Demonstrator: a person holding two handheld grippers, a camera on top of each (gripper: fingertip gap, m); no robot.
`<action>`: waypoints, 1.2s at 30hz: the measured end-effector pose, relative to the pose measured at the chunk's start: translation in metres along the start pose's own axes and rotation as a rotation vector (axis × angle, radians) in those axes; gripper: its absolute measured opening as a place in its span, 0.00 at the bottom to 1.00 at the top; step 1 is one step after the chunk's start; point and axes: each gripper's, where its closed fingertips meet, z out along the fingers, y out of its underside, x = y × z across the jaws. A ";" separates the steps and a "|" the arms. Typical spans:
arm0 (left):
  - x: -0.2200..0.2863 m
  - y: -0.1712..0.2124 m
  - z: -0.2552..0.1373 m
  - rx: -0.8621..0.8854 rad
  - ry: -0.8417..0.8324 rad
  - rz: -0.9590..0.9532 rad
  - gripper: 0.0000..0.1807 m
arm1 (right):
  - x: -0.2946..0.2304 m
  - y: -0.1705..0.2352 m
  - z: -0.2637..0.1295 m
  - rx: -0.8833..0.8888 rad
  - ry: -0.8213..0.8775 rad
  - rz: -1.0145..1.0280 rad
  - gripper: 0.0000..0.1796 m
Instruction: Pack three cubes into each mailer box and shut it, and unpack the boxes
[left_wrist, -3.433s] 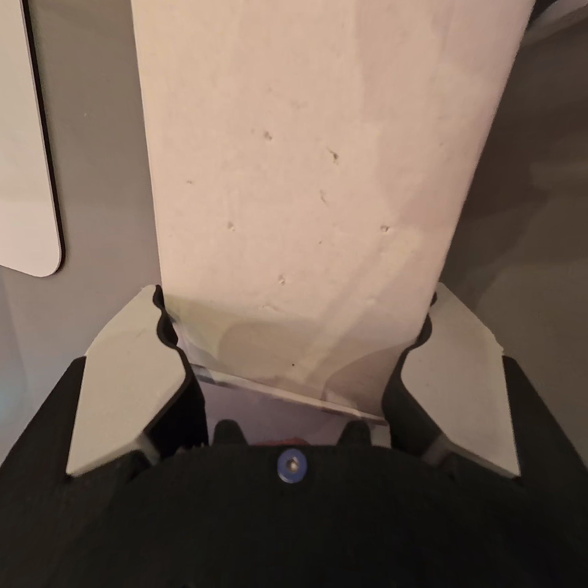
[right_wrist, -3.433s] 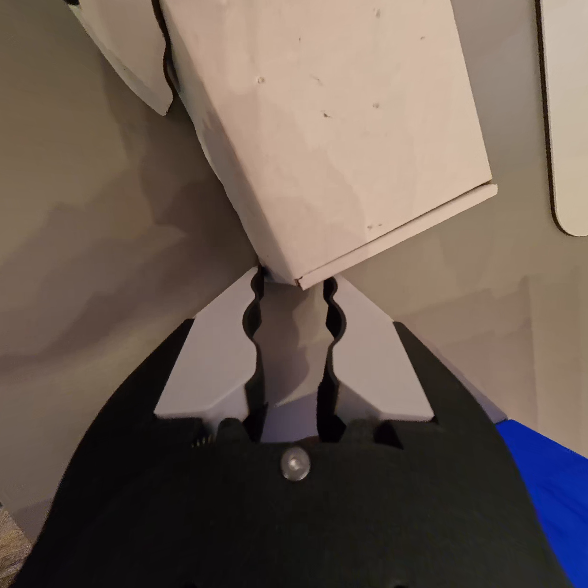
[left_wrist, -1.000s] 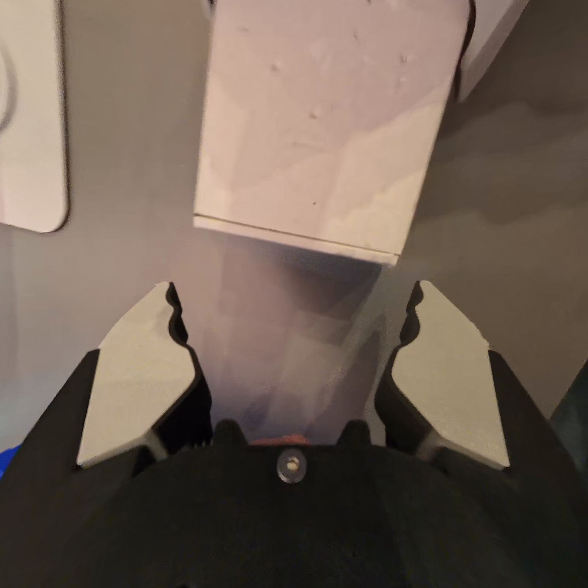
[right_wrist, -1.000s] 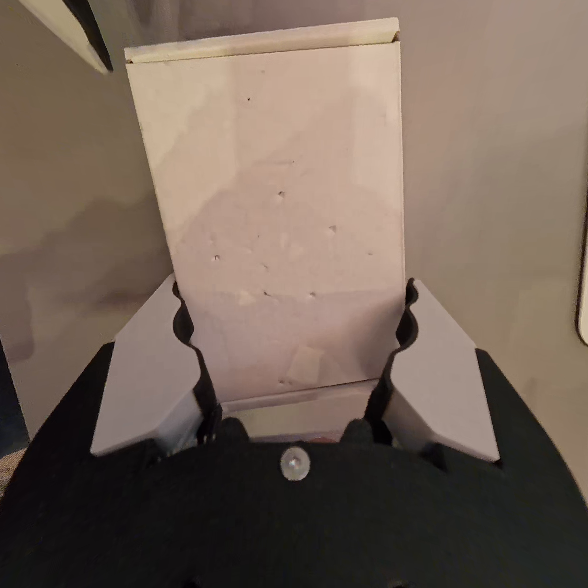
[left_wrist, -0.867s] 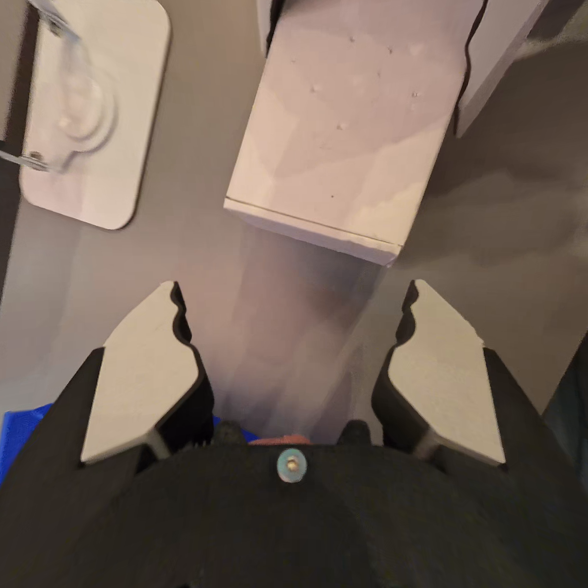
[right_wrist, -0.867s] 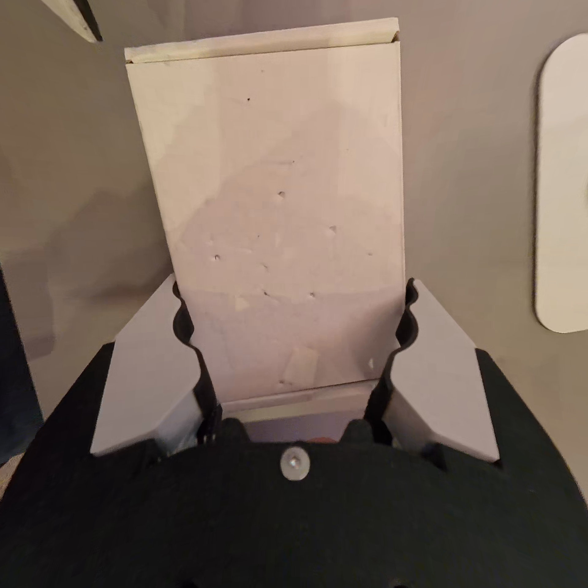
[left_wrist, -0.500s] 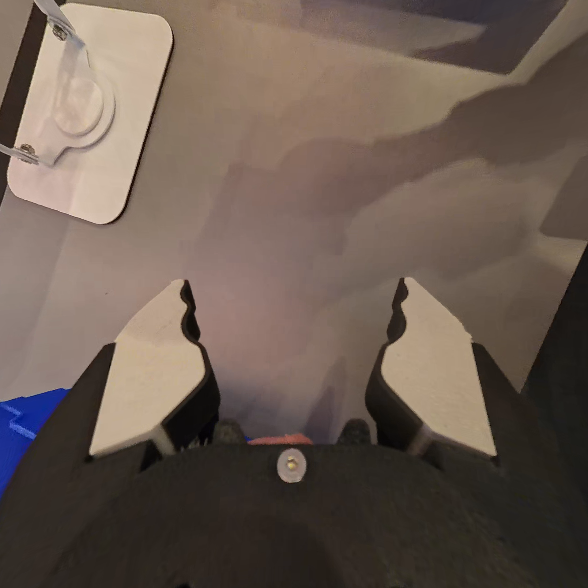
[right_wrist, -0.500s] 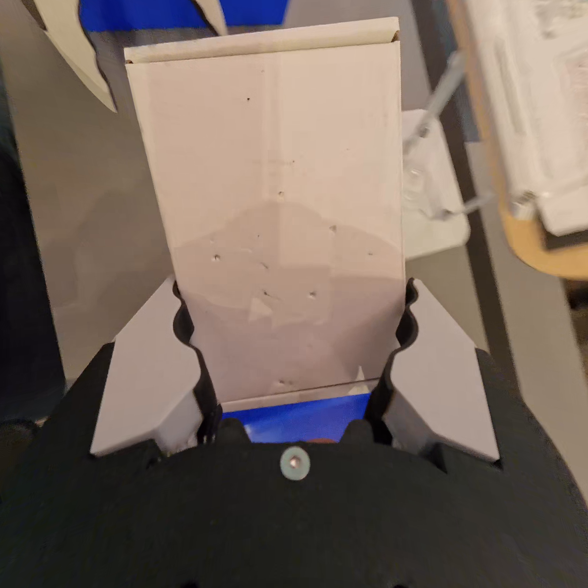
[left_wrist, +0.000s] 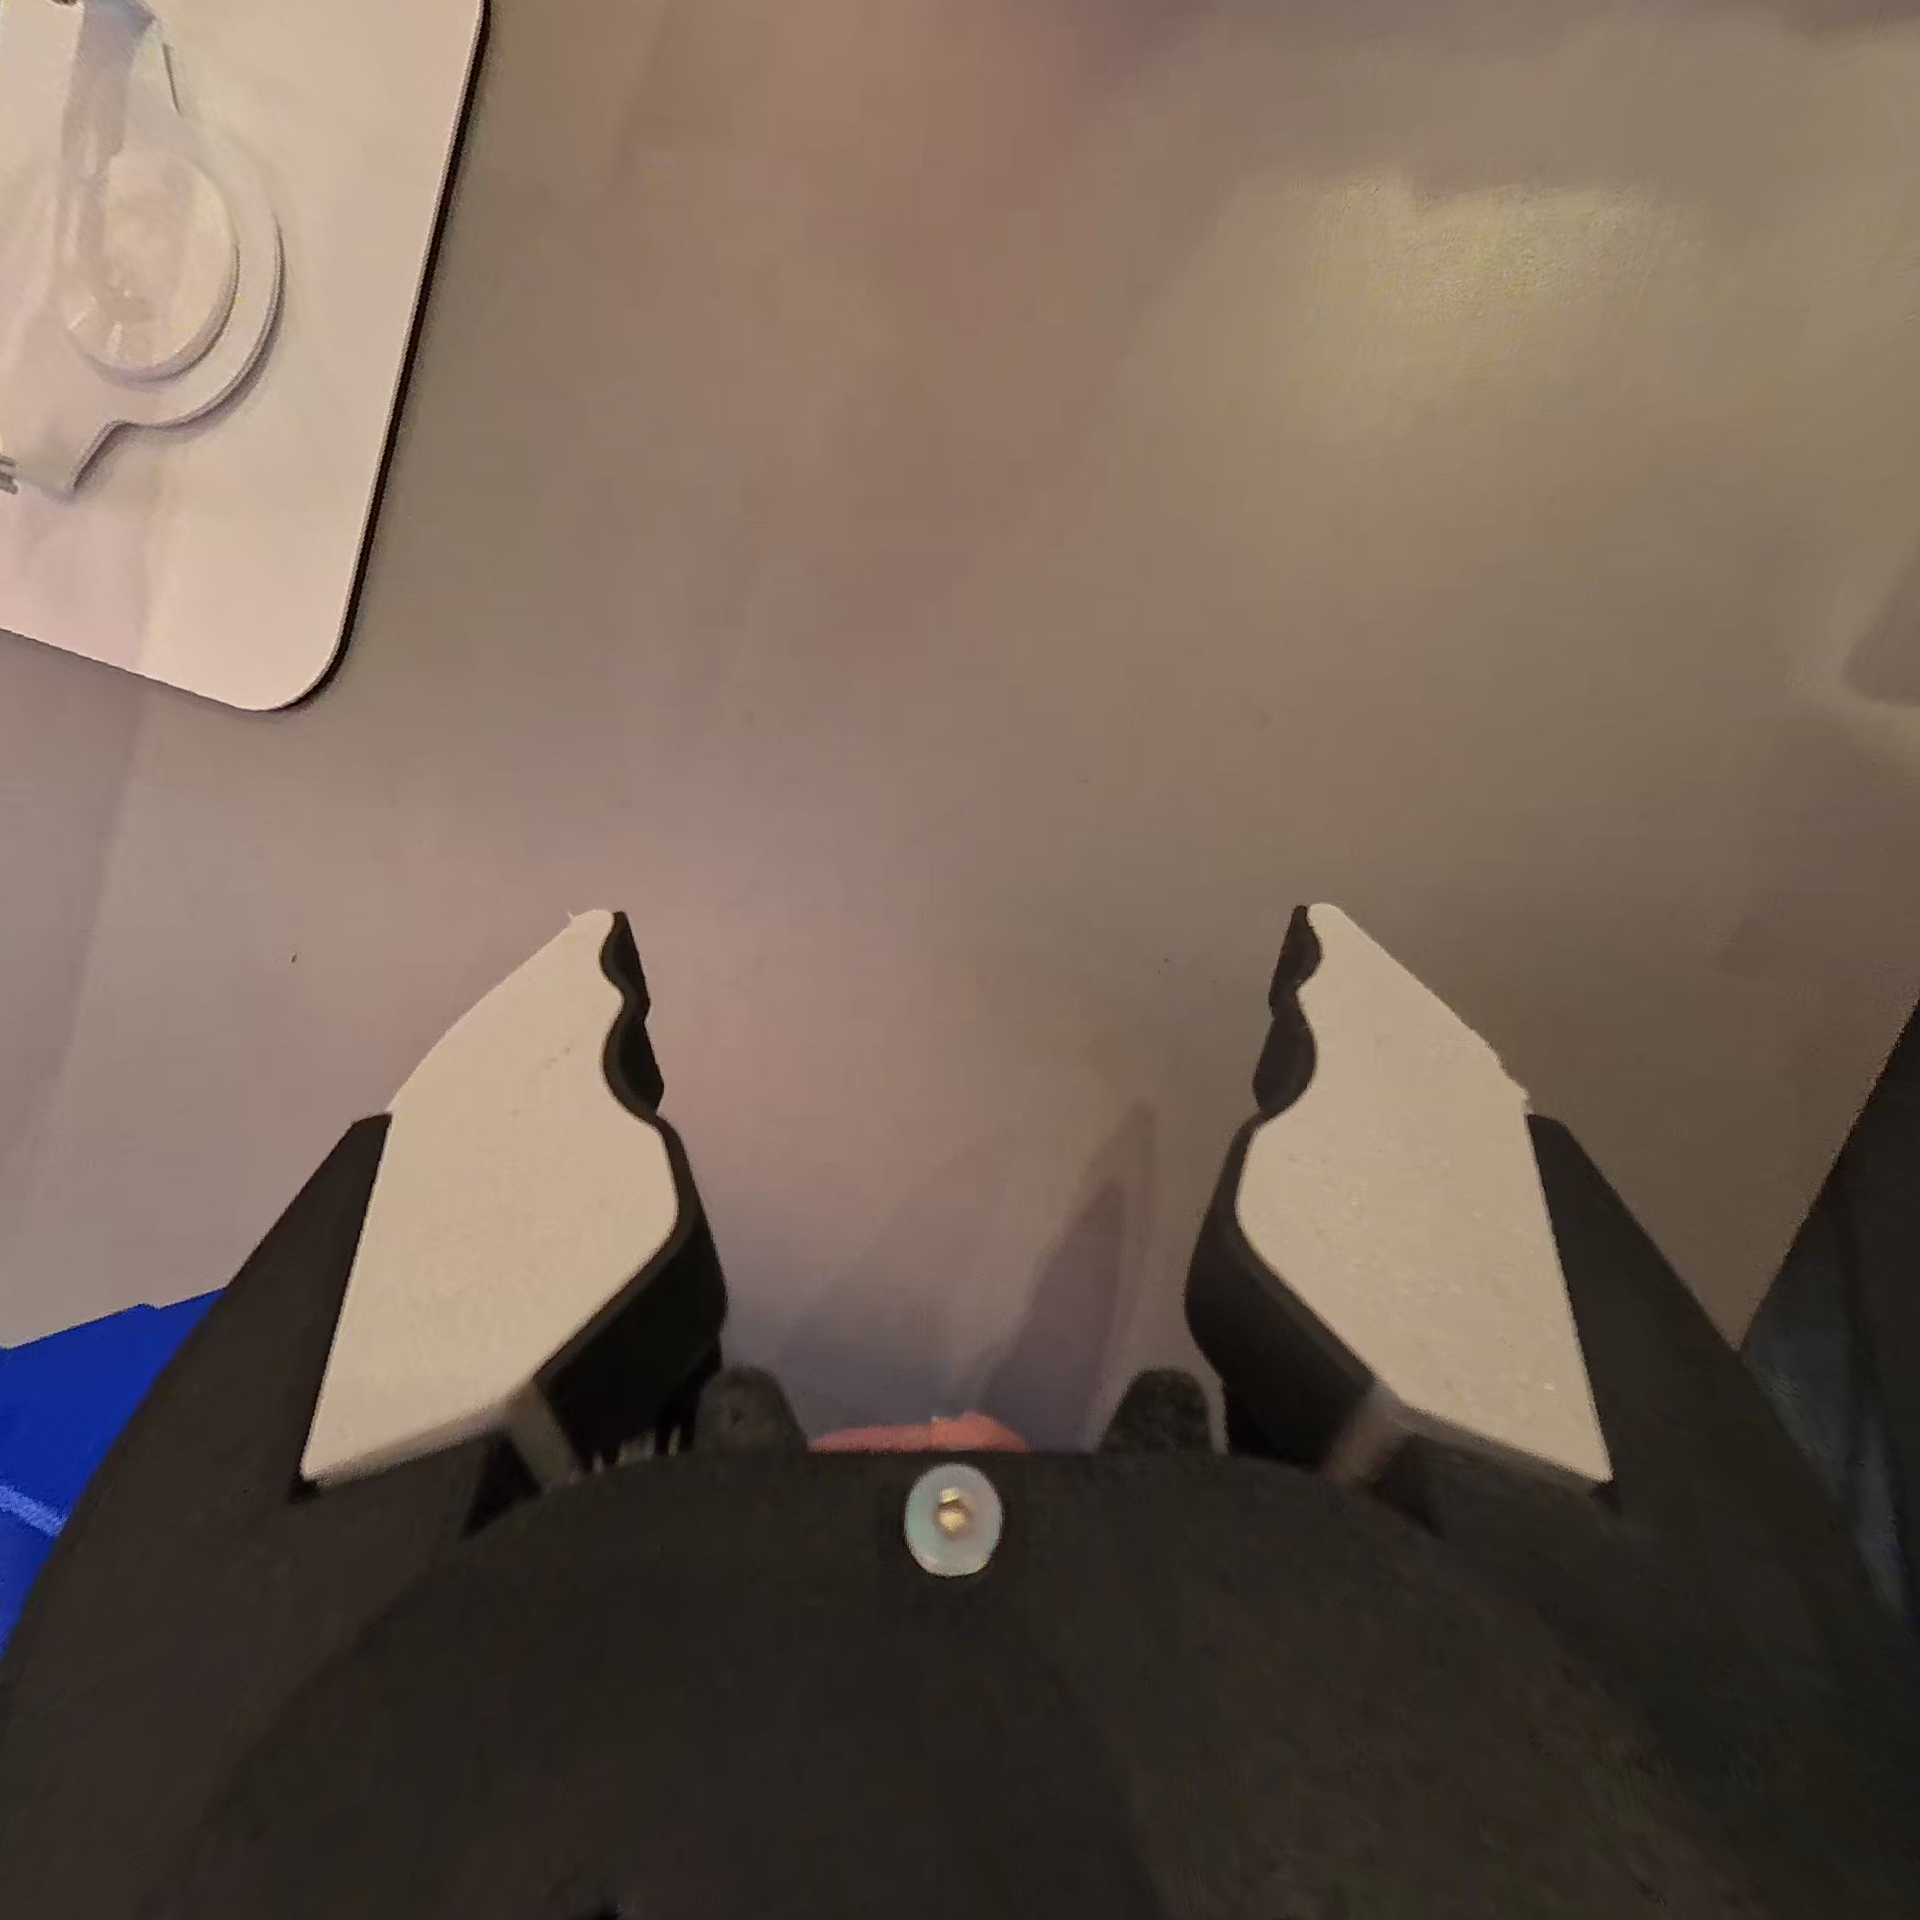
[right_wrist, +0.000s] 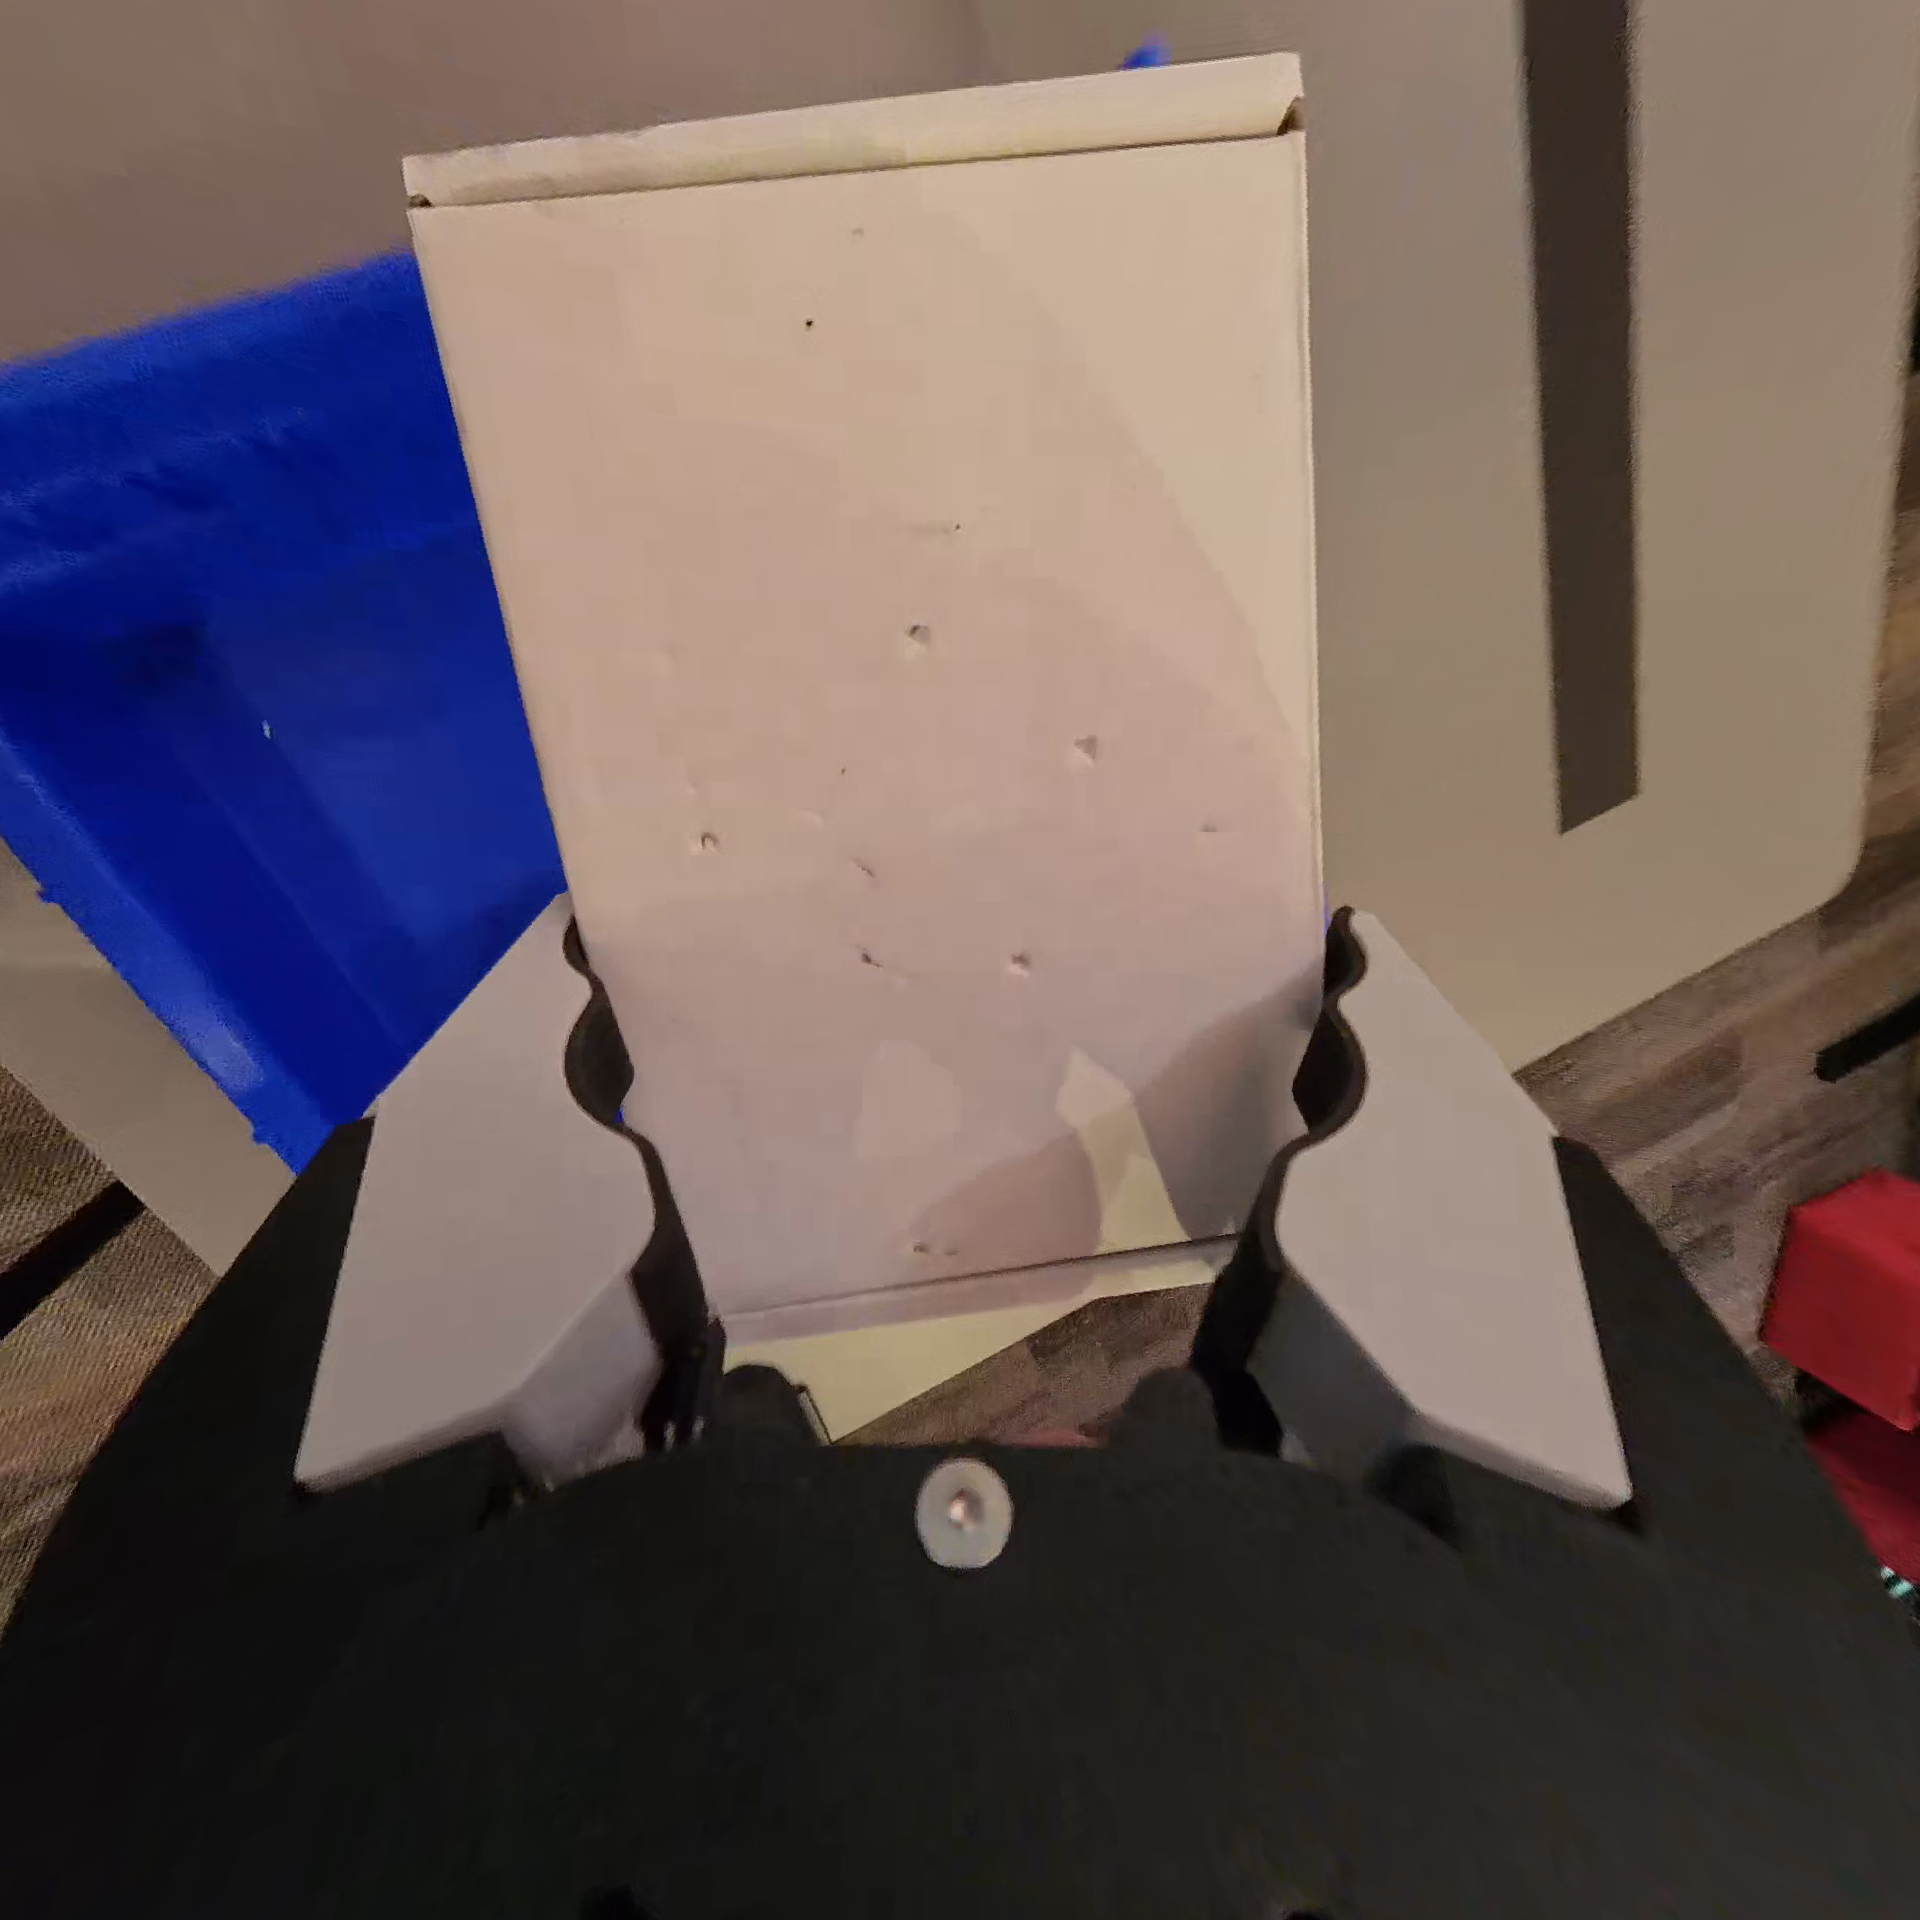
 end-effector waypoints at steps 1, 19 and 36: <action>0.000 0.000 0.001 -0.003 -0.001 0.000 0.62 | -0.001 0.006 0.010 -0.026 -0.014 -0.008 0.73; -0.004 0.000 -0.004 -0.011 -0.046 0.018 0.65 | -0.002 0.028 0.102 -0.271 -0.044 -0.133 0.80; -0.128 0.136 -0.136 -0.302 -0.316 0.018 0.69 | -0.073 -0.069 0.024 0.069 0.096 -0.210 0.70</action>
